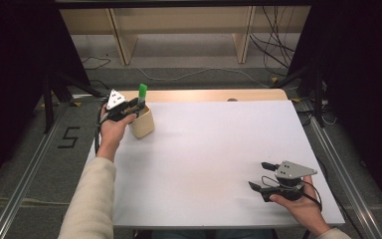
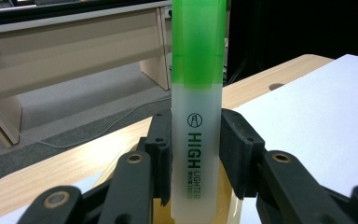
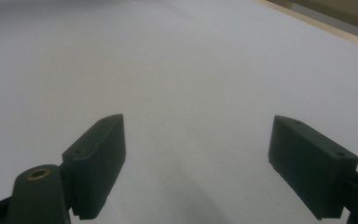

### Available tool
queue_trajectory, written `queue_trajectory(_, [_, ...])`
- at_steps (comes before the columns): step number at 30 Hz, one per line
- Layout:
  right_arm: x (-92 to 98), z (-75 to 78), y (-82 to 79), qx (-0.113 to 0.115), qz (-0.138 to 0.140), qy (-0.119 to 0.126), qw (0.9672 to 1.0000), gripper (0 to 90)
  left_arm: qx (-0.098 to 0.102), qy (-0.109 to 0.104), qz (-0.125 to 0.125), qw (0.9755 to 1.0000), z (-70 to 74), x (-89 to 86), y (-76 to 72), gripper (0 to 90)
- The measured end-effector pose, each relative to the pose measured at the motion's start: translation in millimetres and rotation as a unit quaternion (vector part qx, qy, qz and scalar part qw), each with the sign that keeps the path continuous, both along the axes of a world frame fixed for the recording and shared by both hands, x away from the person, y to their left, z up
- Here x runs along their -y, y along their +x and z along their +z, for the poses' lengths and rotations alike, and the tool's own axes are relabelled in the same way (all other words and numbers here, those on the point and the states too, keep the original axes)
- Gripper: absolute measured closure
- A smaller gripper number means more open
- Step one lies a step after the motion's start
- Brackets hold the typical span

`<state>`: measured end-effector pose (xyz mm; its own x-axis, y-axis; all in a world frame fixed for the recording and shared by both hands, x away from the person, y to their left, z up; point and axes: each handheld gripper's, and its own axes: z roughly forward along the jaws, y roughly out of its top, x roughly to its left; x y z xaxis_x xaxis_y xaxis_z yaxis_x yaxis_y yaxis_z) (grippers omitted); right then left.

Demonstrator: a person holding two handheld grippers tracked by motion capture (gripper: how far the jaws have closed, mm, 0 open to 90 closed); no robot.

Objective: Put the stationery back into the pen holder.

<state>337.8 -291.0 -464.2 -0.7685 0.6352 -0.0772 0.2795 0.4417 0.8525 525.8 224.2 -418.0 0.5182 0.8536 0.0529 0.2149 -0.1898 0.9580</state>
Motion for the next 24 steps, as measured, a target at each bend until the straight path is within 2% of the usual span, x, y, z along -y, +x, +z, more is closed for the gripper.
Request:
queue_trajectory(9, [0.1, 0.1, -0.1, 0.0, 0.001, 0.0, 1.0, 19.6, -0.012, 0.001, 0.007, 0.9999, -6.3, -1.9, -0.5, 65.2])
queue_trajectory(11, [0.2, 0.0, -0.1, 0.0, 0.001, 0.0, 1.0, 19.6, -0.014, -0.006, 0.009, 0.9998, -5.4, -2.0, -0.8, 59.3])
queue_trajectory(15, [0.2, 0.3, -0.8, -0.003, -0.001, 0.0, 1.0, 19.6, -0.024, 0.002, 0.017, 0.9996, -4.0, -1.3, -2.9, 45.2])
queue_trajectory(18, [0.3, 0.2, -0.4, 0.001, 0.0, 0.0, 1.0, 19.6, -0.029, -0.002, 0.021, 0.9994, -2.0, -2.5, -5.1, 42.6])
queue_trajectory(24, [-0.3, 0.0, -0.4, 0.0, 0.0, -0.001, 1.0, 19.6, -0.022, -0.009, 0.022, 0.9995, 4.0, -3.5, -9.3, 38.6])
